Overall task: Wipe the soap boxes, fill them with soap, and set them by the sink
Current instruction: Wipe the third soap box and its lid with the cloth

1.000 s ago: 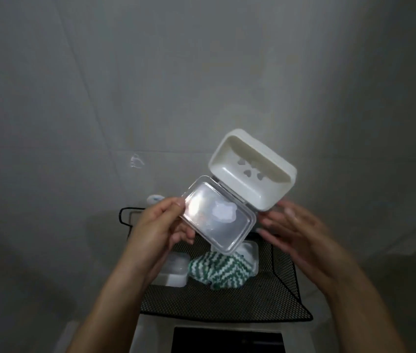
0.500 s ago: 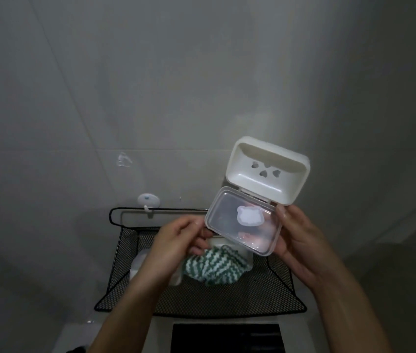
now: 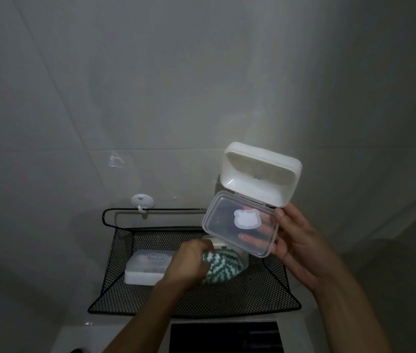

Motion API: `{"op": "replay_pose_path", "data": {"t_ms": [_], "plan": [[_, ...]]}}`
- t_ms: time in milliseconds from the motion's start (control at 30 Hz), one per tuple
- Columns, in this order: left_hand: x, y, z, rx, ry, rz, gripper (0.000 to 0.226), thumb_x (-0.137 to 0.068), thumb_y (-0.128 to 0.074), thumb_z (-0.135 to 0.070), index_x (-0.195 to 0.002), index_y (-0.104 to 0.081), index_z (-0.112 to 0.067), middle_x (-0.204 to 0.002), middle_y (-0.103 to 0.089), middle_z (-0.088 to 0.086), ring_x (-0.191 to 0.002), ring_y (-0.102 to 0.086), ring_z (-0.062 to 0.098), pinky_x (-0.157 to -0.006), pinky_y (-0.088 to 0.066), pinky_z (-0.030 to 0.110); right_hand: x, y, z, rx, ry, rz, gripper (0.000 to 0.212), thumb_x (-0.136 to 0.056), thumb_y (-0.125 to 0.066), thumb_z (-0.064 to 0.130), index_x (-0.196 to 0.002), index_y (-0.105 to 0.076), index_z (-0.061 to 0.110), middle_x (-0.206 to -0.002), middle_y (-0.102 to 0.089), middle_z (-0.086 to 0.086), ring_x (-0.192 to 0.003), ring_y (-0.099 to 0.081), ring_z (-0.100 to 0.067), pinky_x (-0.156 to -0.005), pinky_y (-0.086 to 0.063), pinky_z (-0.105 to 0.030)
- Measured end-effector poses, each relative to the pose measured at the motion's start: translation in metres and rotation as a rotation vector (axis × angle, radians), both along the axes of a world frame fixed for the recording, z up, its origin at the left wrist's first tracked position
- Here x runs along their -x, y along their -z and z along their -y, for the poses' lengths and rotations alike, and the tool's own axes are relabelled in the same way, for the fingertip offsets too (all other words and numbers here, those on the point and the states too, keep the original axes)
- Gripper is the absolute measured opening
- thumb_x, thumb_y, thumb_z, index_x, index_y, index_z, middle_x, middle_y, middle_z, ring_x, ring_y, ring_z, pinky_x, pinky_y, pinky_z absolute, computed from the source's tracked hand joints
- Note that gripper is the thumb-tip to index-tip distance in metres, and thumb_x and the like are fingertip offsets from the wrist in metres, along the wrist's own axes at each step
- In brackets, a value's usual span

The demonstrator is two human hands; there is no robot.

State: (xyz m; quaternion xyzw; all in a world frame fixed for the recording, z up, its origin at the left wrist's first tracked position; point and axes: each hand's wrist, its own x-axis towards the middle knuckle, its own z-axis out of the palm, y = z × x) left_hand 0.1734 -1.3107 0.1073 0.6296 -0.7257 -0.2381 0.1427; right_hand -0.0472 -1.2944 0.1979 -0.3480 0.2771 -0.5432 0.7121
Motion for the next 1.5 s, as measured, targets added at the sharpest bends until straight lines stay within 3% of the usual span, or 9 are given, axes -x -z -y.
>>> {"op": "replay_pose_path", "data": {"t_ms": [300,467,567,700,867,967,1133,1267,1500], "plan": [[-0.047,-0.064,-0.031,0.11,-0.529,-0.608,0.014,-0.081,-0.065,-0.011,-0.083,-0.065,-0.025,-0.076,-0.073,0.001,-0.065,-0.071,0.015,-0.067,-0.06,0.044,0.001,0.005,0.002,-0.098,0.014,-0.01,0.037,-0.101,-0.047,0.016,-0.134,-0.055,0.002,-0.129,-0.064,-0.025,-0.119,-0.064,-0.039,-0.084,-0.059,-0.055],[-0.056,-0.143,-0.056,0.346,-0.492,-0.749,0.021,-0.068,-0.059,-0.024,-0.089,-0.062,-0.03,-0.077,-0.074,-0.001,-0.062,-0.07,0.02,-0.059,-0.054,0.04,-0.009,0.003,0.004,-0.085,-0.02,-0.009,0.038,-0.098,-0.05,0.016,-0.133,-0.055,0.002,-0.128,-0.065,-0.024,-0.116,-0.066,-0.038,-0.081,-0.059,-0.054],[-0.046,-0.166,-0.062,0.45,-0.37,-0.623,0.036,-0.071,-0.058,-0.022,-0.105,-0.063,-0.035,-0.082,-0.073,-0.003,-0.07,-0.069,0.023,-0.063,-0.056,0.04,-0.02,0.001,0.007,-0.068,-0.036,-0.012,0.039,-0.097,-0.051,0.016,-0.134,-0.056,0.004,-0.127,-0.067,-0.021,-0.112,-0.068,-0.036,-0.077,-0.061,-0.05],[-0.013,-0.161,-0.057,0.672,-0.193,-0.13,0.029,-0.086,-0.062,-0.014,-0.114,-0.065,-0.022,-0.094,-0.067,-0.007,-0.082,-0.06,0.011,-0.075,-0.05,0.032,-0.034,-0.003,0.008,-0.027,-0.038,-0.015,0.041,-0.096,-0.052,0.017,-0.135,-0.056,0.005,-0.127,-0.067,-0.02,-0.114,-0.067,-0.037,-0.078,-0.061,-0.048],[0.007,-0.145,-0.04,0.621,-0.147,0.062,0.03,-0.094,-0.058,-0.029,-0.118,-0.065,-0.014,-0.109,-0.06,0.001,-0.098,-0.054,0.018,-0.081,-0.05,0.039,-0.04,-0.007,0.008,-0.018,0.017,-0.023,0.037,-0.094,-0.055,0.016,-0.127,-0.061,0.0,-0.122,-0.069,-0.022,-0.111,-0.069,-0.036,-0.081,-0.061,-0.041],[0.009,-0.143,-0.036,0.595,-0.12,0.104,0.035,-0.092,-0.062,-0.041,-0.117,-0.066,-0.017,-0.11,-0.064,-0.001,-0.1,-0.053,0.017,-0.085,-0.046,0.033,-0.04,-0.008,0.008,-0.045,0.058,-0.023,0.036,-0.089,-0.058,0.016,-0.12,-0.064,-0.002,-0.117,-0.071,-0.022,-0.106,-0.071,-0.034,-0.079,-0.061,-0.036],[0.02,-0.145,-0.034,0.55,-0.128,0.038,0.021,-0.089,-0.065,-0.022,-0.109,-0.068,-0.022,-0.1,-0.069,-0.004,-0.086,-0.042,0.008,-0.074,-0.033,0.022,-0.039,-0.009,0.007,-0.092,0.109,-0.011,0.034,-0.086,-0.06,0.017,-0.114,-0.067,-0.003,-0.11,-0.073,-0.022,-0.096,-0.075,-0.029,-0.074,-0.062,-0.032],[0.035,-0.152,-0.036,0.478,0.045,-0.069,0.03,-0.088,-0.058,-0.014,-0.113,-0.069,-0.025,-0.105,-0.069,-0.005,-0.098,-0.053,0.015,-0.085,-0.046,0.034,-0.041,-0.009,0.007,-0.089,0.115,-0.002,0.032,-0.098,-0.052,0.015,-0.12,-0.064,-0.005,-0.105,-0.074,-0.021,-0.085,-0.075,-0.023,-0.068,-0.062,-0.032],[0.038,-0.16,-0.031,0.353,0.267,-0.018,0.044,-0.092,-0.049,-0.009,-0.13,-0.062,-0.028,-0.117,-0.059,-0.007,-0.104,-0.046,0.018,-0.092,-0.042,0.038,-0.03,-0.011,0.005,-0.091,0.104,-0.014,0.031,-0.099,-0.05,0.019,-0.118,-0.067,0.001,-0.105,-0.074,-0.022,-0.084,-0.074,-0.024,-0.07,-0.064,-0.037]]}}
